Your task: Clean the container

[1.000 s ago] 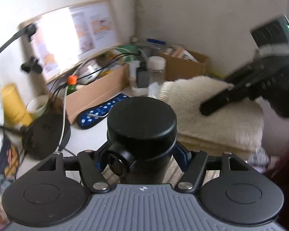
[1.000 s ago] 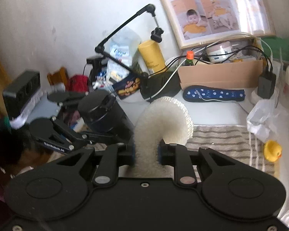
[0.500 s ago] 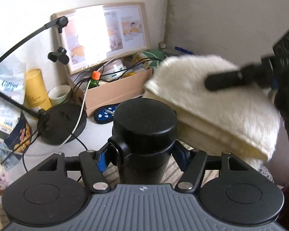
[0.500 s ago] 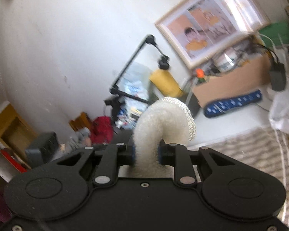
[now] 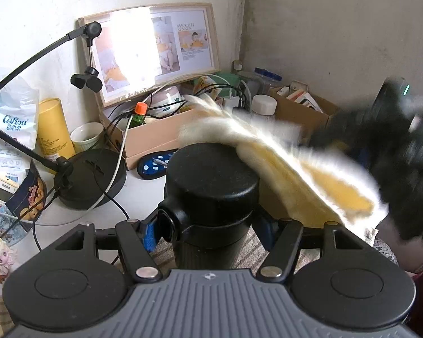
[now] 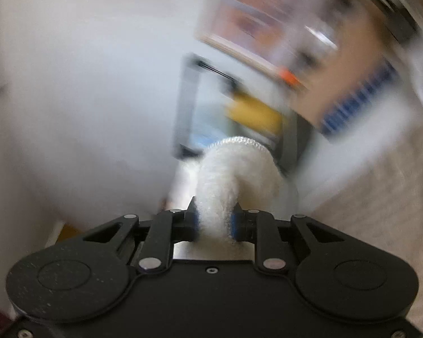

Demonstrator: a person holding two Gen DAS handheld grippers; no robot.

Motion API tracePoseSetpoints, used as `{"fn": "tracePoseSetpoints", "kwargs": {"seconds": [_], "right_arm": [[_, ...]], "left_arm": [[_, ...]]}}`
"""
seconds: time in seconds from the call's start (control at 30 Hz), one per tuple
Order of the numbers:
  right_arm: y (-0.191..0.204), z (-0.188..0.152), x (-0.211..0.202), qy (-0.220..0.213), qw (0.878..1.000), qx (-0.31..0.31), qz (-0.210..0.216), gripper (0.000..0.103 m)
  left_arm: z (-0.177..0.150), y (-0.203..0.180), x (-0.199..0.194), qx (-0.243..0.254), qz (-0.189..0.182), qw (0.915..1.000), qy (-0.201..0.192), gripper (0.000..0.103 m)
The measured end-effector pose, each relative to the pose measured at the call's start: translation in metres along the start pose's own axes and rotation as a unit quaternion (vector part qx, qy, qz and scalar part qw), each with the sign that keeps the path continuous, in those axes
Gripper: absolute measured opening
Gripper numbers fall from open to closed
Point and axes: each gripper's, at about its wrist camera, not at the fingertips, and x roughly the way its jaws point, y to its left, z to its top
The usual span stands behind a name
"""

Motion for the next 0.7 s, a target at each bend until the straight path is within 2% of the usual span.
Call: {"fn": "tracePoseSetpoints", "kwargs": {"seconds": [0.1, 0.2, 0.43, 0.7], "right_arm": [[-0.011, -0.014, 0.016, 0.035, 0.999, -0.008, -0.029, 0.02], [-0.016, -0.015, 0.018, 0.034, 0.999, 0.001, -0.026, 0.02], [-0.01, -0.01, 0.03, 0.054, 0.995, -0.052, -0.067, 0.02], [-0.022, -0.017, 0.037, 0.077, 0.987, -0.092, -0.105, 0.02]], "left_arm": [[0.001, 0.0, 0.0, 0.002, -0.001, 1.0, 0.002, 0.065], [0.001, -0.001, -0.002, 0.004, -0.001, 1.0, 0.004, 0.065], [0.0, -0.003, 0.0, 0.015, 0.003, 0.9998, 0.01, 0.064], [-0.002, 0.001, -0.001, 0.015, 0.002, 0.9998, 0.01, 0.064]]}}
